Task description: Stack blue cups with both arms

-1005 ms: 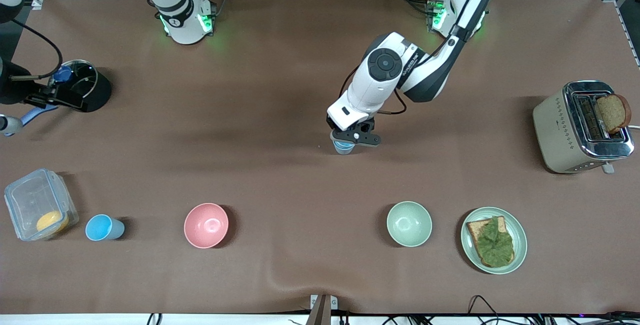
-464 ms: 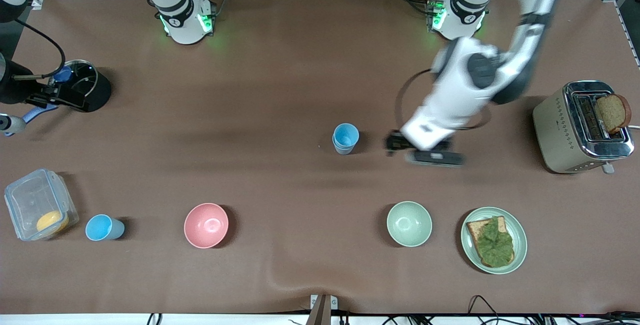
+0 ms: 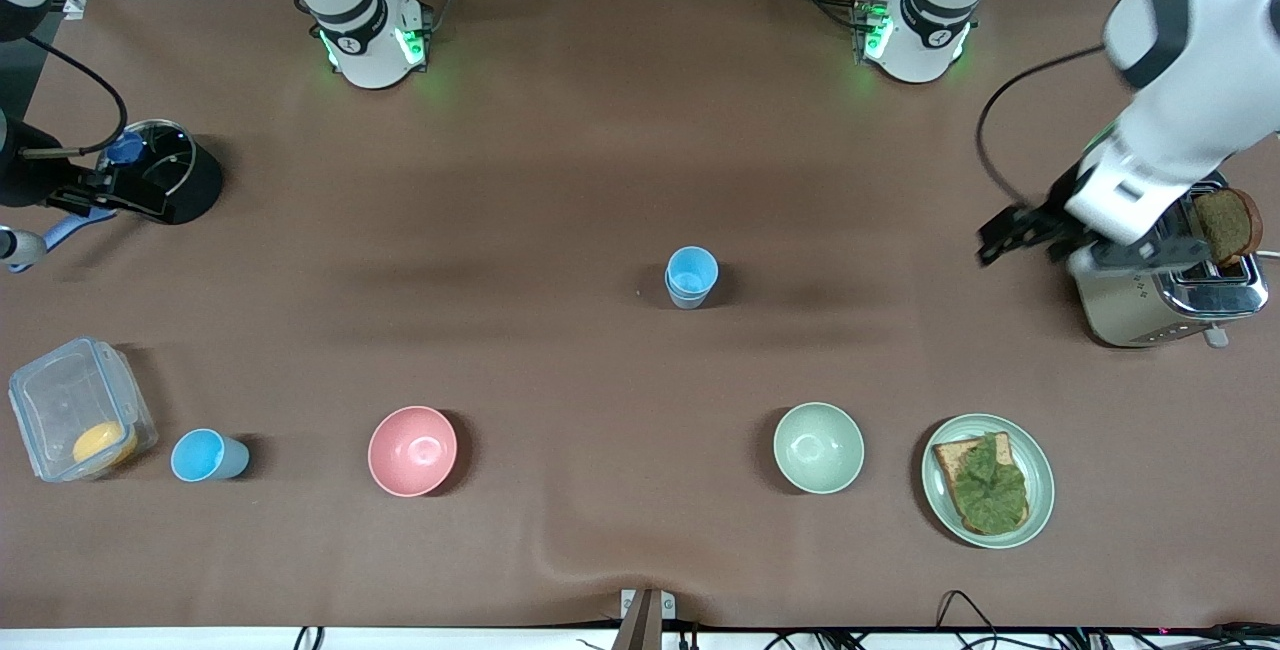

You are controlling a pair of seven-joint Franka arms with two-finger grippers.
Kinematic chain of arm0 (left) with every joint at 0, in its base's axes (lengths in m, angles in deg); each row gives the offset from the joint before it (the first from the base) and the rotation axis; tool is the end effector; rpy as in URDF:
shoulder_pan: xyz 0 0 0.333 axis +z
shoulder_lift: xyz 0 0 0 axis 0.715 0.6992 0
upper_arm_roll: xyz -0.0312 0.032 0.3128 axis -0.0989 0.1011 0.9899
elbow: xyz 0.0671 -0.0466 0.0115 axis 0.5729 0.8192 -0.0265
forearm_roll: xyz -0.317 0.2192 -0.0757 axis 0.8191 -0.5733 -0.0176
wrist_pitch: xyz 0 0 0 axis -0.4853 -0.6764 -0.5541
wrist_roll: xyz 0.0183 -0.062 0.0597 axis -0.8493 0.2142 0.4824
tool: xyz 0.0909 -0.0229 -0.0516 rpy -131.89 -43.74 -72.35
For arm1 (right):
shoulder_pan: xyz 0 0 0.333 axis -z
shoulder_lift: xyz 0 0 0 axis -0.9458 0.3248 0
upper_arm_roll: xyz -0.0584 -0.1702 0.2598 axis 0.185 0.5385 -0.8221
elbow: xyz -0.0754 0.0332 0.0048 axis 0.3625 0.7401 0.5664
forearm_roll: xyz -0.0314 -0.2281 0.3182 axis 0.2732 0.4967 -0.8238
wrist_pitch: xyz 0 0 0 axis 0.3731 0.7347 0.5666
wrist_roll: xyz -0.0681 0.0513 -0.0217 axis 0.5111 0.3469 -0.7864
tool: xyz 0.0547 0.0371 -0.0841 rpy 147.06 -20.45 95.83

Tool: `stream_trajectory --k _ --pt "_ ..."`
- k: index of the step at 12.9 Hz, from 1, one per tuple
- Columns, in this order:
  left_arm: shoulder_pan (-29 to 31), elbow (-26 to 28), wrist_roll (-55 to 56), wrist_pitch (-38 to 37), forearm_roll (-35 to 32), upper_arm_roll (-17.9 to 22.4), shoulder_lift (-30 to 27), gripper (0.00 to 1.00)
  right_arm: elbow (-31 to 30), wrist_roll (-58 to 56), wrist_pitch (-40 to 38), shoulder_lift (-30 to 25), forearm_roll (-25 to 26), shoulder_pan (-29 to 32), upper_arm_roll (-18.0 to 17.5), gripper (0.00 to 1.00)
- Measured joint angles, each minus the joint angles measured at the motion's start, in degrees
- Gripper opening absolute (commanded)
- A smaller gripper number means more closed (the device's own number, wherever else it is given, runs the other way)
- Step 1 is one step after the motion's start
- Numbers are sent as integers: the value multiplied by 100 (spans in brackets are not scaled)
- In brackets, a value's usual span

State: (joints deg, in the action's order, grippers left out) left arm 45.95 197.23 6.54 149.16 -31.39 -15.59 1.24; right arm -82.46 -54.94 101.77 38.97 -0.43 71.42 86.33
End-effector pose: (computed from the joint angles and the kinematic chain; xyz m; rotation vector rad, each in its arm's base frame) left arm 0.5297 -0.0471 0.5093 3.0742 0.1296 0.1411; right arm 0.5668 -0.0253 0.5922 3.1245 -0.1521 -0.1871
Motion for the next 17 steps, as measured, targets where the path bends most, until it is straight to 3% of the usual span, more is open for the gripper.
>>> stream_trajectory --k 3,6,11,17 --pt "144 -197 -3 -1190 -175 -2 -530 100 10 0 0 0 0 1 -1 100" --pt "274 -795 -3 -1889 -183 -2 -561 100 12 0 0 0 0 1 -2 100" --pt "308 -2145 -3 -2336 -196 -2 574 100 14 0 -20 0 0 5 -1 100" --pt "324 -2676 -2 -2370 -197 -2 1248 100 16 0 -30 0 0 5 -7 100"
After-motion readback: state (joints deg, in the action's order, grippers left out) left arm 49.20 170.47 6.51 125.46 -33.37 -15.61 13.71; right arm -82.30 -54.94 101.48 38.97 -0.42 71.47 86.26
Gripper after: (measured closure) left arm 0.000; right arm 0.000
